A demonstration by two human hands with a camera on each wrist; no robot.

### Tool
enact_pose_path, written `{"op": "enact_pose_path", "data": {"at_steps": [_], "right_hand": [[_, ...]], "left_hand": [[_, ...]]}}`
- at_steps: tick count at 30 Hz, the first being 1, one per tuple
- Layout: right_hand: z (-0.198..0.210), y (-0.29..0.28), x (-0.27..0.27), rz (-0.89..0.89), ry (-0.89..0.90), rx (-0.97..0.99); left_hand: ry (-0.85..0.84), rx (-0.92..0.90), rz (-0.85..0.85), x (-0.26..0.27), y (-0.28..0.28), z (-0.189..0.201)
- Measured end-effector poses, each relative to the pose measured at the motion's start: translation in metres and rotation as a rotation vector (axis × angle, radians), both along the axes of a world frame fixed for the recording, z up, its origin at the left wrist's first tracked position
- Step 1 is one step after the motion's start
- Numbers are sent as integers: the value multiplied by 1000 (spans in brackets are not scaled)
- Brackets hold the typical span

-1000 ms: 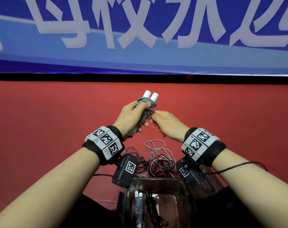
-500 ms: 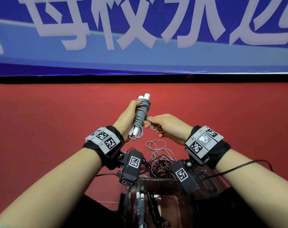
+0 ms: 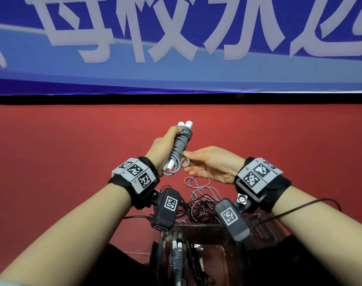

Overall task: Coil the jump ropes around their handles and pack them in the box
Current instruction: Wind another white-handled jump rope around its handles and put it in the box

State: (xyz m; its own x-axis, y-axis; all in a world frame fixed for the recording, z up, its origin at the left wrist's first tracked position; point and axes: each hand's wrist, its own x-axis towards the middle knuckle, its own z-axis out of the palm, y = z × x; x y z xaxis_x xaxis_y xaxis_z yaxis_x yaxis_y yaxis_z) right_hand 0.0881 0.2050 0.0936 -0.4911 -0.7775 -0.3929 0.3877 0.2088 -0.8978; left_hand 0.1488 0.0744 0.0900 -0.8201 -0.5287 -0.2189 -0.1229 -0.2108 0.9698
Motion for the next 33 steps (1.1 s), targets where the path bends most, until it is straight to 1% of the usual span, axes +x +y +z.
{"op": "enact_pose_path", "data": {"at_steps": [3, 6, 12, 14, 18, 23, 24, 26, 28, 30, 33], "right_hand": [[3, 1, 3, -8, -15, -21], [0, -1, 9, -39, -34, -52], [-11, -8, 18, -45, -42, -76], [-11, -8, 17, -26, -23, -64], [-8, -6, 11, 29, 87, -9], [-12, -3, -3, -116, 92, 61], [-13, -2, -3, -109, 113, 80], [-16, -4, 3, -37, 180, 122], [-18, -7, 13, 40, 286, 149], [-21, -10, 18, 69, 375, 148], [-20, -9, 18, 108, 377, 122]], "left_hand": [[-10, -41, 8, 1, -2, 1], [-6, 3, 30, 2, -4, 2], [-48, 1, 35, 4, -10, -2], [-36, 31, 1, 4, -12, -2], [-20, 92, -71, 4, -11, 1], [-42, 121, -111, 7, -7, 7], [-36, 128, -100, 6, -5, 7], [-18, 129, -66, 4, -3, 6], [1, 147, -47, 2, -3, 6], [-2, 190, -55, 1, -6, 6], [-22, 294, -70, 2, -12, 9]]}}
